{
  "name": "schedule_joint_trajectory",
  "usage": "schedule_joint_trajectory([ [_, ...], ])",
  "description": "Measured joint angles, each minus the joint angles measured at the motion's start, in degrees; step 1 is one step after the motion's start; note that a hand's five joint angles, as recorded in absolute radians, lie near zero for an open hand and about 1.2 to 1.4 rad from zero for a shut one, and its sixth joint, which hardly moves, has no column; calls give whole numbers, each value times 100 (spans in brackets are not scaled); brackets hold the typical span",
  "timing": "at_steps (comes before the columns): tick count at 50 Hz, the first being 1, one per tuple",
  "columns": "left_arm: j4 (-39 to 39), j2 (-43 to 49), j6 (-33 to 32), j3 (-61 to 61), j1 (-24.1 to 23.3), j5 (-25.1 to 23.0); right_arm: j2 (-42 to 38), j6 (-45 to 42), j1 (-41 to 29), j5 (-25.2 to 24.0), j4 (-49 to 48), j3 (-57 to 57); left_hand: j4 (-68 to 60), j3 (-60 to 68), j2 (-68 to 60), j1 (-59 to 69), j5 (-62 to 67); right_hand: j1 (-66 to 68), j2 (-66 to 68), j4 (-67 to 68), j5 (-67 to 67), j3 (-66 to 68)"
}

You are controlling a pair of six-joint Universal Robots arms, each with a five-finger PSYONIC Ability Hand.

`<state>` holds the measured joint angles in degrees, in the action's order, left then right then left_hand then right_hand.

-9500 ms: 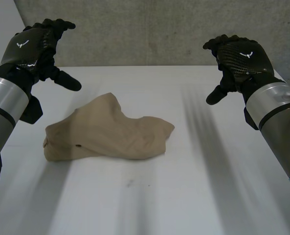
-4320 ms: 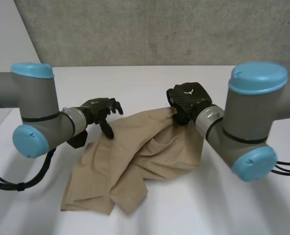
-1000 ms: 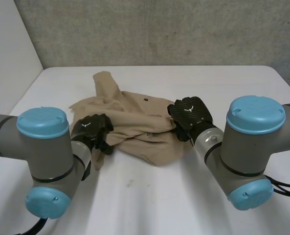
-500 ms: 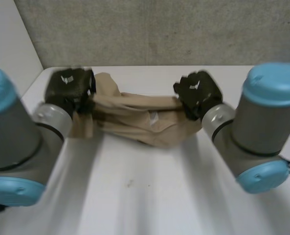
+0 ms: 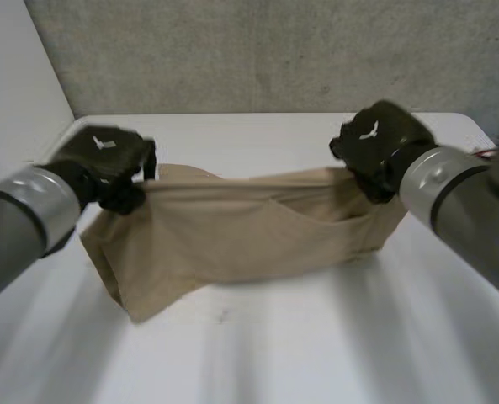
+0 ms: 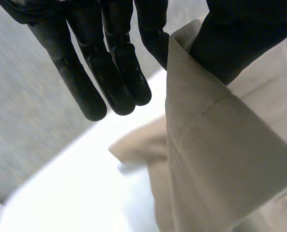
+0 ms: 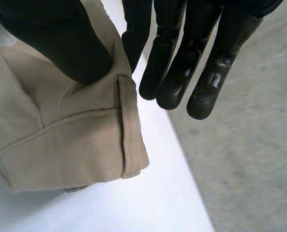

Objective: Fold the shorts.

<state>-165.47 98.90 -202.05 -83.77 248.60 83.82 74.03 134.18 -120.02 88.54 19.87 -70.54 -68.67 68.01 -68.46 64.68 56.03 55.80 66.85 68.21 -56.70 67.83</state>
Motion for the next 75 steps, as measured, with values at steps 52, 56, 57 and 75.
schedule_joint_trajectory([
  [52, -3473, -1342, -863, 940, -639, 670, 1173, 429, 14, 498, -3342, -95, -5, 22, -21, 5, 85, 0, 76, 9, -30, 8],
  [56, -3460, -1412, -843, 1089, -630, 671, 1339, 458, 13, 485, -3108, -60, -5, 22, -21, 5, 85, 0, 76, 9, -33, 8],
  [57, -3454, -1378, -841, 1108, -629, 669, 1343, 458, 13, 482, -3079, -56, -5, 22, -21, 5, 86, 0, 76, 9, -33, 8],
  [75, -3311, 2005, -862, 1242, -461, 585, -1174, 440, 16, 393, -2753, 25, -6, 22, -22, 6, 85, 0, 76, 9, -71, 8],
])
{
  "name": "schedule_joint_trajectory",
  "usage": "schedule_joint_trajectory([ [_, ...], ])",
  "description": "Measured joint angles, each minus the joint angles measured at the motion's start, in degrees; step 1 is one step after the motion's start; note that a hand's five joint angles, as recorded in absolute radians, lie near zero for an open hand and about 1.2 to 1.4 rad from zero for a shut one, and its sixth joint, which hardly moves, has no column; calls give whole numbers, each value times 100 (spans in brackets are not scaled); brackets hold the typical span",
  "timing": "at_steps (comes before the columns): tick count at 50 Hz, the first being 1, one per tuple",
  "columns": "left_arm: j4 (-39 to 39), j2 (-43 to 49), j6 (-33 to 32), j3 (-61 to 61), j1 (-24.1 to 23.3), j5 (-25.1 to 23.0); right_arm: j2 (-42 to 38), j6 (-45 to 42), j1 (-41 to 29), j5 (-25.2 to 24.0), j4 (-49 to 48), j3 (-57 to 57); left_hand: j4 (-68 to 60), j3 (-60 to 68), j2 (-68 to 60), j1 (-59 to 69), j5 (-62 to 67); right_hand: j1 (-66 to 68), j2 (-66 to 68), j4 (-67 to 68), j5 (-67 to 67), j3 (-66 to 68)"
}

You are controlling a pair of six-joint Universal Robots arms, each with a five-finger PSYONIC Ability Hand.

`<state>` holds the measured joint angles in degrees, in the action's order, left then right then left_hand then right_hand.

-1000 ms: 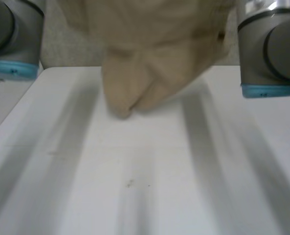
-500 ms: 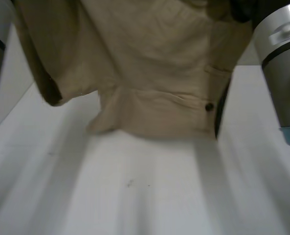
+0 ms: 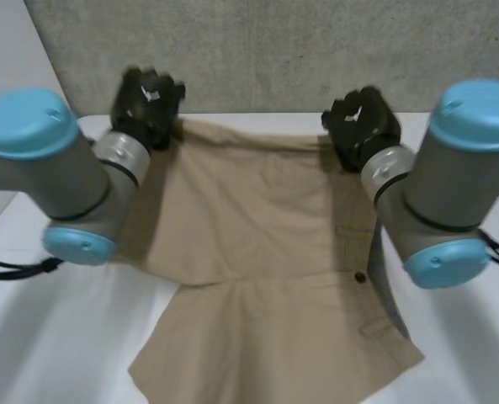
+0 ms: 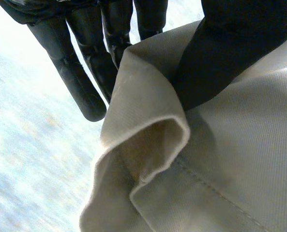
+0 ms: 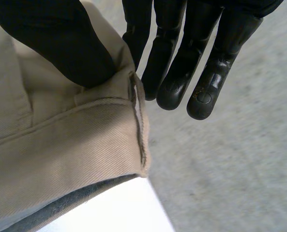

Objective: Fold the shorts.

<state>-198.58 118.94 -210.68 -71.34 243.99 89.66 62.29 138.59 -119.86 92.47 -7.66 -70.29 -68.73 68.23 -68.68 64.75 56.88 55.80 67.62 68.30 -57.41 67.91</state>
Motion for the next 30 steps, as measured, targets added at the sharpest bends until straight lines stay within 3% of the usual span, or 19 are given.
schedule_joint_trajectory([
  [10, -388, 1996, -23, 1635, 117, 18, -1431, -50, 109, 160, -1821, 488, 0, 0, -1, 0, 0, 0, 0, 0, -1, 0],
  [17, -510, 2660, -25, 3072, 204, 49, -1875, -231, 192, 251, -2850, 1077, 0, 0, -1, 0, 0, 0, 0, 0, -2, 0],
  [22, -519, 2999, -28, 3767, 222, 1, -2203, -316, 275, 203, -2991, 1560, 0, 0, -1, 0, 0, 0, 0, 0, -2, 0],
  [23, -528, 3097, -29, 3890, 217, -43, -2274, -325, 287, 180, -2979, 1642, 330, -299, 315, -215, -207, -107, -217, -162, 134, -227],
  [24, -540, 3146, -29, 3935, 212, -76, -2384, -335, 303, 126, -2940, 1761, 492, -455, 475, -346, -338, -1128, -1491, -1385, 1210, -1375],
  [25, -552, 3170, -29, 3951, 208, -95, -2417, -337, 308, 102, -2921, 1792, 1087, -1151, 1185, -968, -887, -1128, -1491, -1385, 1210, -1375],
  [26, -600, 3234, -26, 3959, 187, -158, -2504, -340, 314, 21, -2858, 1863, 2614, -2636, 2690, -2680, -2396, -2770, -3215, -3079, 2829, -3066],
  [27, -654, 3265, -23, 3929, 168, -199, -2551, -341, 313, -35, -2807, 1891, 3671, -3553, 3619, -3875, -3451, -3522, -4101, -3962, 3721, -3947],
  [30, -893, 3271, -16, 3704, 118, -271, -2569, -327, 305, -161, -2684, 1870, 5459, -5341, 5433, -5296, -5191, -4342, -5339, -5361, 5179, -5352],
])
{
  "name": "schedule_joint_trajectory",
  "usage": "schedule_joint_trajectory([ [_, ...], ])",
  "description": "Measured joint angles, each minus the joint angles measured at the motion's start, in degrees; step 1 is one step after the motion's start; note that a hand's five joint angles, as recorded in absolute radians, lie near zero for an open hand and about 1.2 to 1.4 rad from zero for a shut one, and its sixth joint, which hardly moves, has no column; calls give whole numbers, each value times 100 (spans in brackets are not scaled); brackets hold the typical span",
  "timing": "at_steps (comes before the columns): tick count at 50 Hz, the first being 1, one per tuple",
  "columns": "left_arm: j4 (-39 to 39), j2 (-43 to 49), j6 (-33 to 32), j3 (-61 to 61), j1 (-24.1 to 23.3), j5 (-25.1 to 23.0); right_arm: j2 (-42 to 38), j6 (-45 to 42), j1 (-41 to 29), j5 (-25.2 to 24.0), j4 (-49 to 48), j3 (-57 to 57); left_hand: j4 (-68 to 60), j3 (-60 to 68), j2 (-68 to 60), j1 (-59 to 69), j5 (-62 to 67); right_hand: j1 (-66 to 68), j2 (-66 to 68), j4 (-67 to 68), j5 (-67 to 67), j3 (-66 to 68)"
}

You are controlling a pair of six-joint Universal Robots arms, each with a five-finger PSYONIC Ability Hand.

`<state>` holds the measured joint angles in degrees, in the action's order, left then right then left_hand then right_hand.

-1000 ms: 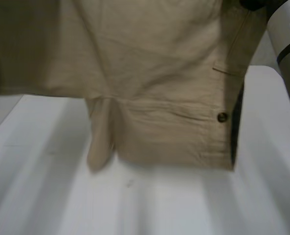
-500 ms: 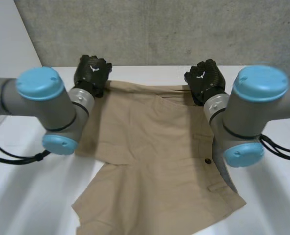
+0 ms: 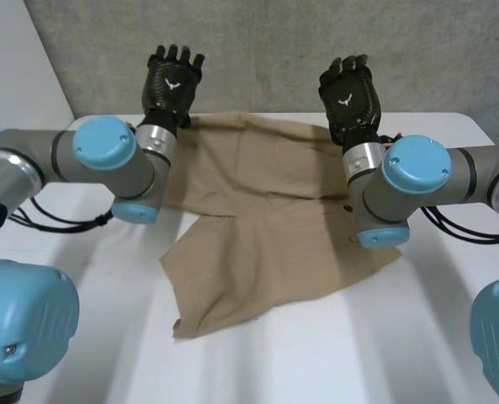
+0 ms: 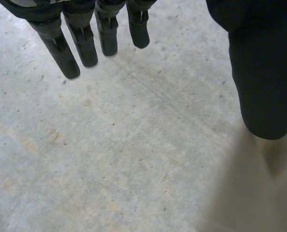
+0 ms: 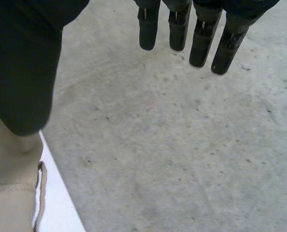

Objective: Fold the shorts.

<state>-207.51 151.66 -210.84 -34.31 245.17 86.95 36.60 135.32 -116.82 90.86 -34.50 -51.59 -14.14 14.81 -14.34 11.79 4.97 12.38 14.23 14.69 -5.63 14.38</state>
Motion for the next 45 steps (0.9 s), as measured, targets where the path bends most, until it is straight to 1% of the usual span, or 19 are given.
schedule_joint_trajectory([
  [2, -218, -70, 4, -249, -36, -18, 79, 27, 5, -52, 58, -94, 232, -256, 223, -44, -232, -87, -168, -150, 158, -213],
  [7, -678, -490, 12, -967, -101, 20, 460, 162, 52, -106, 126, -441, 264, -286, 287, -44, -240, -92, -199, -155, 167, -247],
  [9, -828, -893, 20, -1463, -130, 106, 843, 321, 139, -123, 194, -763, 264, -287, 287, -45, -240, -92, -199, -155, 167, -247],
  [13, -888, -1476, 29, -2094, -179, 285, 1332, 502, 270, -152, 372, -1159, 264, -287, 288, -44, -240, -92, -199, -155, 168, -247],
  [16, -831, -2130, 37, -2753, -271, 543, 1824, 662, 438, -229, 706, -1564, 264, -287, 290, -45, -240, -92, -199, -155, 168, -247],
  [20, -568, -2957, 53, -3612, -453, 865, 2273, 810, 646, -444, 1243, -1988, 264, -287, 292, -44, -240, -92, -199, -155, 168, -247],
  [25, 12, -3849, 132, -4584, -790, 1108, 2703, 969, 971, -939, 2093, -2491, 264, -287, 293, -44, -240, -92, -199, -155, 168, -247],
  [26, 187, -4035, 188, -4799, -894, 1144, 2786, 1008, 1084, -1114, 2372, -2620, 264, -287, 293, -44, -240, -92, -199, -155, 168, -247],
  [29, 670, -4460, 429, -5324, -1180, 1224, 2882, 1059, 1304, -1454, 2932, -2832, 263, -287, 293, -44, -240, -92, -199, -155, 168, -247],
  [30, 793, -4553, 516, -5450, -1254, 1246, 2887, 1062, 1325, -1485, 2986, -2850, 260, -287, 291, -43, -240, -93, -200, -155, 168, -247],
  [31, 941, -4657, 635, -5600, -1342, 1275, 2899, 1069, 1427, -1642, 3247, -2936, 260, -287, 291, -43, -240, -92, -199, -155, 168, -247],
  [32, 995, -4695, 682, -5656, -1376, 1285, 2901, 1069, 1452, -1680, 3311, -2956, 249, -280, 281, -24, -240, -92, -199, -155, 168, -247],
  [34, 1334, -4883, 1043, -5988, -1581, 1366, 2879, 1061, 1622, -1942, 3683, -3084, 235, -267, 257, 3, -222, -92, -199, -156, 168, -247],
  [37, 1605, -4959, 1430, -6247, -1733, 1460, 2791, 1036, 1775, -2200, 3892, -3189, 110, -175, 119, 152, -183, -58, -109, -129, 141, -128],
  [39, 1807, -4962, 1772, -6439, -1826, 1546, 2670, 1008, 1894, -2434, 3965, -3263, -144, 61, -108, 402, 73, 232, 306, 252, -190, 290],
  [40, 1878, -4953, 1914, -6510, -1857, 1581, 2629, 999, 1928, -2509, 3973, -3279, -177, 92, -142, 436, 108, 232, 306, 252, -190, 290],
  [44, 2045, -4809, 2313, -6716, -1909, 1691, 2356, 943, 2073, -2815, 3884, -3321, -444, 354, -406, 684, 363, 802, 923, 912, -751, 958],
  [45, 2045, -4809, 2313, -6716, -1909, 1691, 2356, 943, 2073, -2815, 3884, -3321, -444, 354, -406, 684, 363, 802, 923, 912, -751, 958],
])
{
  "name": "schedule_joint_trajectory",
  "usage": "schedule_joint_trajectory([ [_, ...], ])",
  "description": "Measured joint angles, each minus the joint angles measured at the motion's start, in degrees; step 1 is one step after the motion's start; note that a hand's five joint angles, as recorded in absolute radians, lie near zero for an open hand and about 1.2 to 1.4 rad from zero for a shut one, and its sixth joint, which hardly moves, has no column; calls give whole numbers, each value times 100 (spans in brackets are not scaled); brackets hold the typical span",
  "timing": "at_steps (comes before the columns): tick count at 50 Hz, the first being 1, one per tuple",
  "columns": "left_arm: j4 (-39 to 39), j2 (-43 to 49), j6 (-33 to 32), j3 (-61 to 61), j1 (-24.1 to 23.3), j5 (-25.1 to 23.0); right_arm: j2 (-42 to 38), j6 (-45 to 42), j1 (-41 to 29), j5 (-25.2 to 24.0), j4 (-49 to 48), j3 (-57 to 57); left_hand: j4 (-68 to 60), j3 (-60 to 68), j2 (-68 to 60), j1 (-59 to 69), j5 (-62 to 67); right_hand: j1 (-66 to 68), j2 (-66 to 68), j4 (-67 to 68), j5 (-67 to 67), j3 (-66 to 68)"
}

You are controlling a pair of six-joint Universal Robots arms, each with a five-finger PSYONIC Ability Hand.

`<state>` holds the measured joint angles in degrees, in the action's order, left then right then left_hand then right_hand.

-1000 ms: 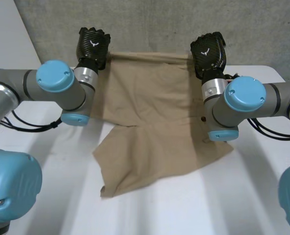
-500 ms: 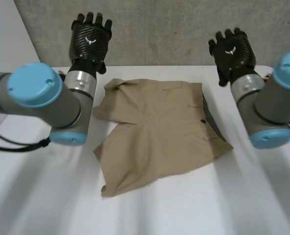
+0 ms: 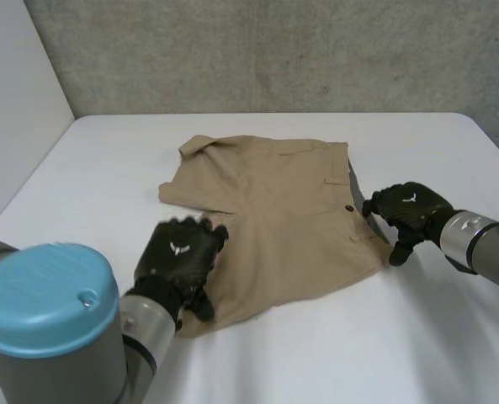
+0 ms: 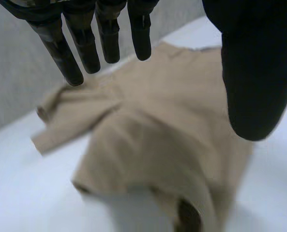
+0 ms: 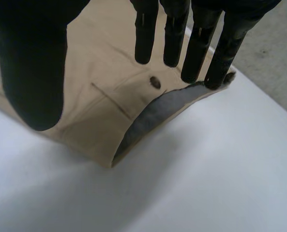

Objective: Fold the shorts.

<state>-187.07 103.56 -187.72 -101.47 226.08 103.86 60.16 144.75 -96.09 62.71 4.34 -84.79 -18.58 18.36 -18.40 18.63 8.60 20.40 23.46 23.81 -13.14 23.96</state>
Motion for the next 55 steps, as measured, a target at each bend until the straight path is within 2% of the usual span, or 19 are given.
schedule_joint_trajectory([
  [5, 62, 379, 267, -159, 16, 124, -392, -140, 74, -145, -234, 25, -136, 141, -132, 104, 127, 298, 385, 367, -333, 337],
  [20, -31, 866, 243, -202, 133, 351, -779, -504, 37, -121, -652, 75, -136, 141, -133, 104, 127, 1226, 1504, 1456, -1267, 1449],
  [23, -76, 914, 228, -190, 192, 367, -793, -502, 31, -123, -691, 86, -136, 141, -134, 104, 128, 1637, 2160, 2087, -1689, 2071],
  [24, -102, 942, 219, -188, 229, 371, -804, -499, 28, -124, -718, 100, -205, 228, -217, 179, 209, 2377, 3288, 3167, -1689, 3155],
  [25, -113, 953, 217, -187, 243, 373, -808, -497, 27, -125, -727, 104, -219, 236, -224, 197, 223, 2377, 3288, 3167, -1689, 3155],
  [27, -165, 1002, 206, -186, 319, 375, -821, -484, 23, -125, -761, 126, -350, 367, -355, 353, 358, 2944, 4280, 4256, -1689, 4218],
  [39, -645, 1130, 137, -89, 927, 368, -677, -377, 11, -95, -759, 102, -2491, 2505, -2513, 2371, 2383, 3185, 4360, 4423, -1689, 4364],
  [47, -791, 1188, -149, 124, 1441, 311, -481, -358, 9, -53, -713, -87, -2522, 2519, -2532, 2427, 2406, 3185, 4360, 4423, -1689, 4364],
  [48, -788, 1215, -307, 164, 1571, 268, -408, -312, 1, -22, -707, -157, -2203, 2224, -2227, 2150, 2194, 3186, 4360, 4424, -1689, 4364],
  [55, -763, 1165, -521, 125, 1573, 162, -289, 82, -87, 109, -701, -203, -1430, 1480, -1476, 1437, 1425, 3493, 4360, 4424, -1689, 4364],
])
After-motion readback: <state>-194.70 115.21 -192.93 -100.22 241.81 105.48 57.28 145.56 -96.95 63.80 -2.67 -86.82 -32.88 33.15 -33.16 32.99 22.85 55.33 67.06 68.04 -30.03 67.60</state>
